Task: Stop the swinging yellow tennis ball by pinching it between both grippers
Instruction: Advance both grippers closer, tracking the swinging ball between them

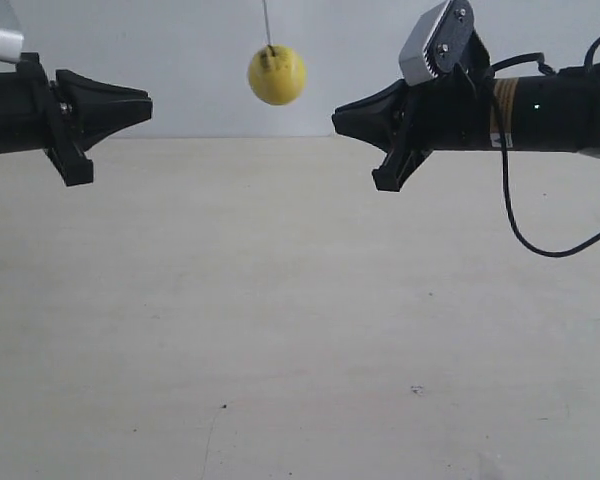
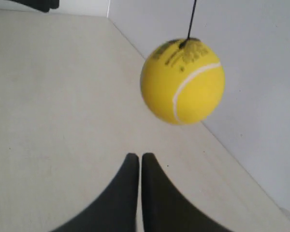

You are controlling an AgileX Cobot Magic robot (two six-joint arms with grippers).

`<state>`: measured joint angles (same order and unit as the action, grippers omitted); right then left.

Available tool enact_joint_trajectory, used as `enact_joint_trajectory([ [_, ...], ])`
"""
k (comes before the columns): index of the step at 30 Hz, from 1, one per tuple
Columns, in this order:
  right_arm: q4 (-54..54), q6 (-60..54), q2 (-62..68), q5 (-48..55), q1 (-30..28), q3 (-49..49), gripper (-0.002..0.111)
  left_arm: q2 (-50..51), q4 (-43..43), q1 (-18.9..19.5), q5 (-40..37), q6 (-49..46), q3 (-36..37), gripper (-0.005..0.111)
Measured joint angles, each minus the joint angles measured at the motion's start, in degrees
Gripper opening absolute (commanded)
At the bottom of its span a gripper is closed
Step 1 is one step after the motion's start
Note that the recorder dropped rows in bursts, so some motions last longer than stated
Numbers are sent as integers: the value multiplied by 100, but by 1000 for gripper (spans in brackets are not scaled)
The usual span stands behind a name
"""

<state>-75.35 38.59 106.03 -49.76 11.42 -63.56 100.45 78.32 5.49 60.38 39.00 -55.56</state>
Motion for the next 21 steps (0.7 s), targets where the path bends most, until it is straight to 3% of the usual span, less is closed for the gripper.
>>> enact_joint_trajectory([
  [5, -87, -11, 64, 68, 0, -180, 0, 95, 123, 188, 352, 70, -131, 5],
  [21, -178, -105, 76, -237, -78, -432, 0, 228, 210, 188, 416, 36, -140, 5],
])
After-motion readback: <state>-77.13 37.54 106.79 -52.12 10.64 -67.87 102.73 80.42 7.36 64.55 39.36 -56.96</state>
